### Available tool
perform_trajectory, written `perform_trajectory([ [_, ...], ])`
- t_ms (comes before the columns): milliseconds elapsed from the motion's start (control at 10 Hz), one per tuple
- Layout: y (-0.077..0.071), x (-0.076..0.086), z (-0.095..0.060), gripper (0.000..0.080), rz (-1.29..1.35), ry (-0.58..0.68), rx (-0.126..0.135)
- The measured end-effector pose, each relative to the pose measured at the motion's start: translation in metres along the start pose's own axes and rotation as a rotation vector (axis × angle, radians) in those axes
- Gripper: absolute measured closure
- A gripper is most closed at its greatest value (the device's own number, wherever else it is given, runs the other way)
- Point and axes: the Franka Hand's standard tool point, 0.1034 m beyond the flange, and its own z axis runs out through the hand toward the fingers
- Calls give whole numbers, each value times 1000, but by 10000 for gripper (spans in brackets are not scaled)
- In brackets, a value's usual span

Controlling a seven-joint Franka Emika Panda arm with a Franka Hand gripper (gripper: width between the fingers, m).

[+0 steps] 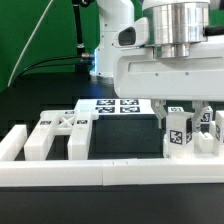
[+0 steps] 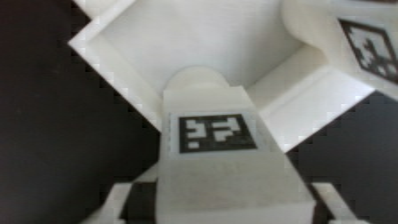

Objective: Assemble chair

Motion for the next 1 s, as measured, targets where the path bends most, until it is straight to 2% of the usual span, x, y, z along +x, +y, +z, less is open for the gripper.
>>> perform_trajectory([
  [200, 3, 0, 0, 509, 387, -23, -3],
  [400, 2, -4, 0, 509, 705, -50, 13],
  [500, 2, -5, 0, 509, 792, -61, 14],
  [700, 3, -6, 1, 509, 913, -70, 0],
  [1000, 5, -6, 1, 509, 955, -71, -11],
])
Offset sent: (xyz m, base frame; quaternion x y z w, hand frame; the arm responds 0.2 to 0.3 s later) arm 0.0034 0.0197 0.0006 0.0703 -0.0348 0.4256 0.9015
